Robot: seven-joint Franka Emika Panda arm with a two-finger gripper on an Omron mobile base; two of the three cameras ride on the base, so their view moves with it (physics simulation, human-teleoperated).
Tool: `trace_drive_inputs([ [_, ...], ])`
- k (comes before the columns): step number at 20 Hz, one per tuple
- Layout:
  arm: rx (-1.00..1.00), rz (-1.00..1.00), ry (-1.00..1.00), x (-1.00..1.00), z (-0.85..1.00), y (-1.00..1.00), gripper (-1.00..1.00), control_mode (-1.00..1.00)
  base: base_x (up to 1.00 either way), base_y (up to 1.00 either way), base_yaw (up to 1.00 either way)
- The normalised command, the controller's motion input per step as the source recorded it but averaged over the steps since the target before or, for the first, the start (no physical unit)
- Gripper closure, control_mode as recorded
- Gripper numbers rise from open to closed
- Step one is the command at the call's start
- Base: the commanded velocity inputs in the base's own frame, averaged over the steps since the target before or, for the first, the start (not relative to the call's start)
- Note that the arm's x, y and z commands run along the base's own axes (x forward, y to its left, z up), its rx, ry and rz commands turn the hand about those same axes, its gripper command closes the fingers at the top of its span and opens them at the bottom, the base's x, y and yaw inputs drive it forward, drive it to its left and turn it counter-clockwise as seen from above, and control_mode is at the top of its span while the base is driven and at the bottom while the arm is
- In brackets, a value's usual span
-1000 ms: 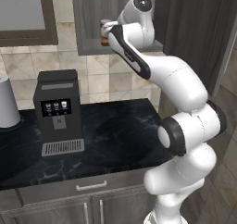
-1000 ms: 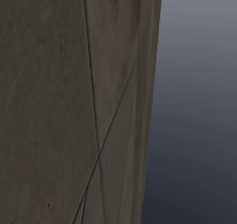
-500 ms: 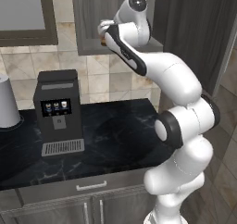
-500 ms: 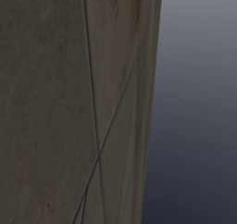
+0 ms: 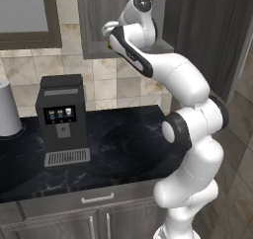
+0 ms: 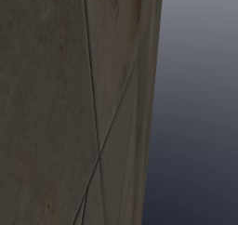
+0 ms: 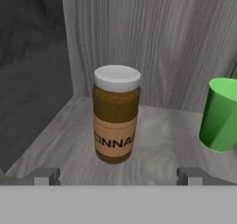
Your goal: Take the cinnamon bottle from the cabinet and place it on the dining table, next to the plate with the cupcake. Then take the chocolate from the dining counter and place it on the cupcake plate.
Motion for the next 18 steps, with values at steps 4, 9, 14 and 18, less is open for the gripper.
trace_drive_inputs([
  [4, 0.0, 0.0, 0.0, 0.27, -0.1, 0.02, -1.0, -1.0, 0.0, 0.0, 0.0],
  [9, 0.0, 0.0, 0.0, 0.3, -0.08, 0.05, -1.0, -1.0, 0.0, 0.0, 0.0],
  [14, 0.0, 0.0, 0.0, 0.28, -0.04, 0.04, -1.0, -1.0, 0.0, 0.0, 0.0],
  [18, 0.0, 0.0, 0.0, 0.26, -0.02, 0.03, -1.0, -1.0, 0.0, 0.0, 0.0],
])
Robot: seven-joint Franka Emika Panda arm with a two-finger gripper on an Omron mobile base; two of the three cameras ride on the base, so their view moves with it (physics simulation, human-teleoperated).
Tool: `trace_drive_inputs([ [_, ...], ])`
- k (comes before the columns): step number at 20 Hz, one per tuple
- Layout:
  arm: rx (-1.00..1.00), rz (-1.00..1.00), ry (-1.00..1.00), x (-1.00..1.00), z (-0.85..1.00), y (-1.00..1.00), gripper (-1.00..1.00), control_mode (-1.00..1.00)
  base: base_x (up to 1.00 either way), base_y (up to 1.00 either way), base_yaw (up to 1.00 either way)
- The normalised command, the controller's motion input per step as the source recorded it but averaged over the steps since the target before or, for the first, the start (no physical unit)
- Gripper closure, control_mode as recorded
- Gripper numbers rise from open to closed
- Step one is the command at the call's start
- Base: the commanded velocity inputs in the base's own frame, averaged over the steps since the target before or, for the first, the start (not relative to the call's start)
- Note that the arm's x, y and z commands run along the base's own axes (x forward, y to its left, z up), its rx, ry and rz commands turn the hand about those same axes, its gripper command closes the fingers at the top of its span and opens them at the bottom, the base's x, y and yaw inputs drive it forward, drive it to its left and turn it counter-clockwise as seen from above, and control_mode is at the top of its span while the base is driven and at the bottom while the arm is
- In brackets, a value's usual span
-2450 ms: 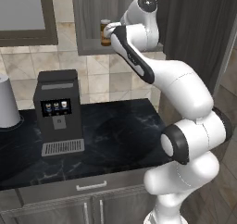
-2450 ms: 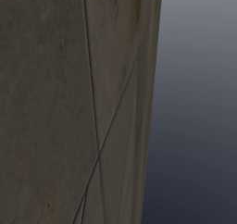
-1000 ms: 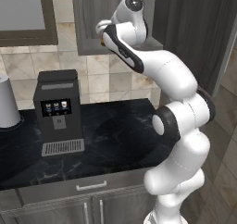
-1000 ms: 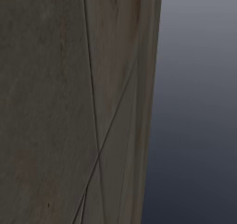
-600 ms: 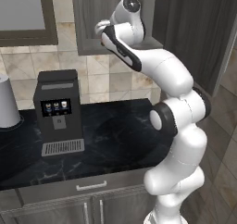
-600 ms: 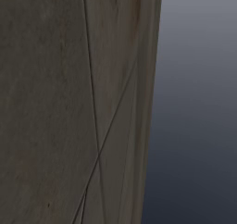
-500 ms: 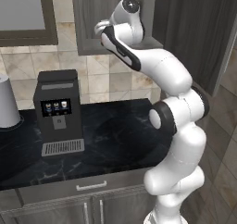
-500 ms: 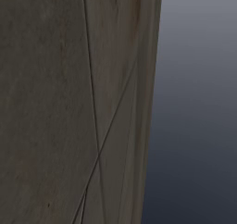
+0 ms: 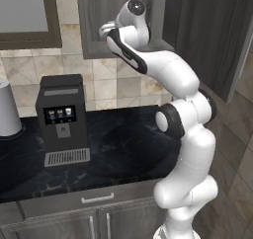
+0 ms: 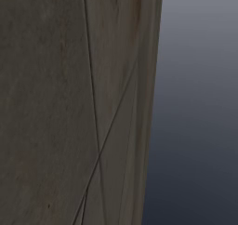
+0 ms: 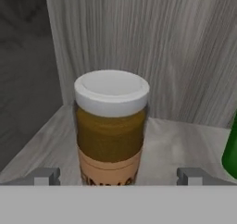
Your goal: Take the cinnamon bottle from the cabinet and place it on the dining table, next to the plate with the cupcake. Then take the chocolate from the dining counter and place it on the cupcake plate.
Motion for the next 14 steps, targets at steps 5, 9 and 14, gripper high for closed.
trace_drive_inputs([
  [5, 0.0, 0.0, 0.0, 0.23, -0.02, 0.04, -1.0, -1.0, 0.0, 0.0, 0.0],
  [9, 0.0, 0.0, 0.0, 0.21, -0.04, 0.05, -1.0, -1.0, 0.0, 0.0, 0.0],
  [14, 0.0, 0.0, 0.0, 0.21, -0.06, 0.07, -1.0, -1.0, 0.0, 0.0, 0.0],
])
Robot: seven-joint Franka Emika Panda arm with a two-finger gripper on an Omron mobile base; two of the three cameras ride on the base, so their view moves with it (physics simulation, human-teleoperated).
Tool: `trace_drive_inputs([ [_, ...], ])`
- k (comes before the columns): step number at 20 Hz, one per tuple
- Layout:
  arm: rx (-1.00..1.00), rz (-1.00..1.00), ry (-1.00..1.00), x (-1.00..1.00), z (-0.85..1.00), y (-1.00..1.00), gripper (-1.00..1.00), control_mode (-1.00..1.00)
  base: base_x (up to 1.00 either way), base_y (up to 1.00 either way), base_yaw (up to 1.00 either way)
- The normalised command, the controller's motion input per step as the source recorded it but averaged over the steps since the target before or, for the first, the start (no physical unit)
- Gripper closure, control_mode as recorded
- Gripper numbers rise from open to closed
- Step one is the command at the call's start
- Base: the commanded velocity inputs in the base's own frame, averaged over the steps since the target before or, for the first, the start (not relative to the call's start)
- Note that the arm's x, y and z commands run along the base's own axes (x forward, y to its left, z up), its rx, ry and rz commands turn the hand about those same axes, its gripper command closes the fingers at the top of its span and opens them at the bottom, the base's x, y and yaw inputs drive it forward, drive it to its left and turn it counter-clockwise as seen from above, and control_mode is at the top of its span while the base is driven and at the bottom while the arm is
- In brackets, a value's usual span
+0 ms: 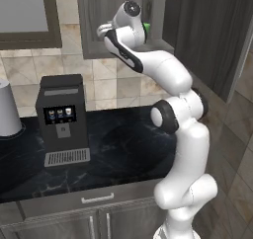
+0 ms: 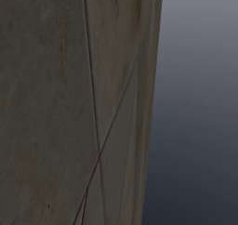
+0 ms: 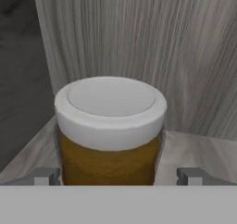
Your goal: Take the cinnamon bottle from the cabinet and place it on the dining table, next to the plate with the cupcake. Then take the chocolate from the dining counter and place it on the cupcake plate.
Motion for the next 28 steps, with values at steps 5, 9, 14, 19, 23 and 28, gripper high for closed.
trace_drive_inputs([
  [5, 0.0, 0.0, 0.0, 0.19, -0.08, 0.08, 1.0, -1.0, 0.0, 0.0, 0.0],
  [9, 0.0, 0.0, 0.01, 0.02, -0.02, 0.02, 1.0, -1.0, 0.0, 0.0, 0.0],
  [14, 0.0, 0.0, -0.01, -0.2, -0.08, -0.12, 1.0, -1.0, 0.0, 0.0, 0.0],
  [19, 0.0, 0.0, -0.08, -0.92, -0.24, -0.4, 1.0, -1.0, 0.0, 0.0, 0.0],
  [23, 0.0, 0.04, -0.15, -1.0, -0.35, -0.33, 1.0, -1.0, 0.0, 0.0, 0.0],
  [28, 0.02, 0.1, -0.13, -1.0, -0.31, -0.24, 1.0, -1.0, 0.0, 0.0, 0.0],
])
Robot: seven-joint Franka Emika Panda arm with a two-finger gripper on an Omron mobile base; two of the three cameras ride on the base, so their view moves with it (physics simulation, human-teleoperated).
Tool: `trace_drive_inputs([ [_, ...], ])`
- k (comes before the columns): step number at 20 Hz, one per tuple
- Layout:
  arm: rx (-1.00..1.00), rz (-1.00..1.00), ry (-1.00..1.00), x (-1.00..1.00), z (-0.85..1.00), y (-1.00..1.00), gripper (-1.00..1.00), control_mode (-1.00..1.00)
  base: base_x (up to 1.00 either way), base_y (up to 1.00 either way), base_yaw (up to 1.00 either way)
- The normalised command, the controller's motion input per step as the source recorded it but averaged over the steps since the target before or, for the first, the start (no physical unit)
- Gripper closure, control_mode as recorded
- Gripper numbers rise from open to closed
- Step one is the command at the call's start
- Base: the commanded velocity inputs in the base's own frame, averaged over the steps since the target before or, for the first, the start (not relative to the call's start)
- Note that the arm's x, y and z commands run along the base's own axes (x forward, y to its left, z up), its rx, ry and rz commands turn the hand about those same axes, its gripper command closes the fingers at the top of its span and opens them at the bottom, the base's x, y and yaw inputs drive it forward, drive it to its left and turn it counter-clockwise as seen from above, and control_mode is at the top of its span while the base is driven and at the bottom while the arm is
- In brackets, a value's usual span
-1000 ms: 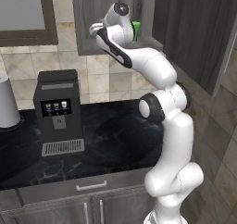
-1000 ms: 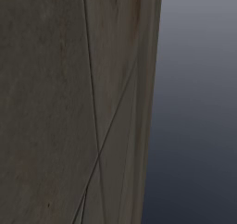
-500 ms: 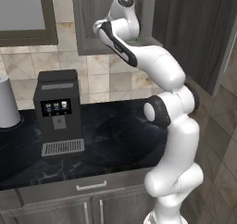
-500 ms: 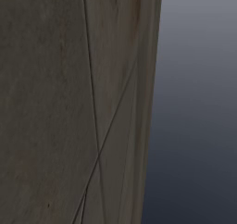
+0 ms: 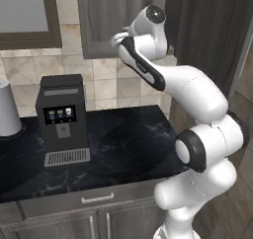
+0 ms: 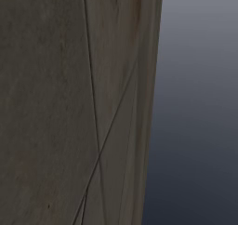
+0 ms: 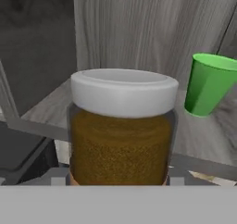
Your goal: Take the cinnamon bottle from the cabinet and place it on the dining table, next to the plate with the cupcake. Then take the chocolate from the dining counter and place it on the cupcake plate.
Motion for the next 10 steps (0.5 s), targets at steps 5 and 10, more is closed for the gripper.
trace_drive_inputs([
  [5, 0.06, 0.1, -0.13, -1.0, -0.03, -0.22, 1.0, -1.0, 0.0, 0.0, 0.0],
  [10, 0.05, 0.08, -0.03, -1.0, 0.0, -0.21, 1.0, -1.0, 0.0, 0.0, 0.0],
])
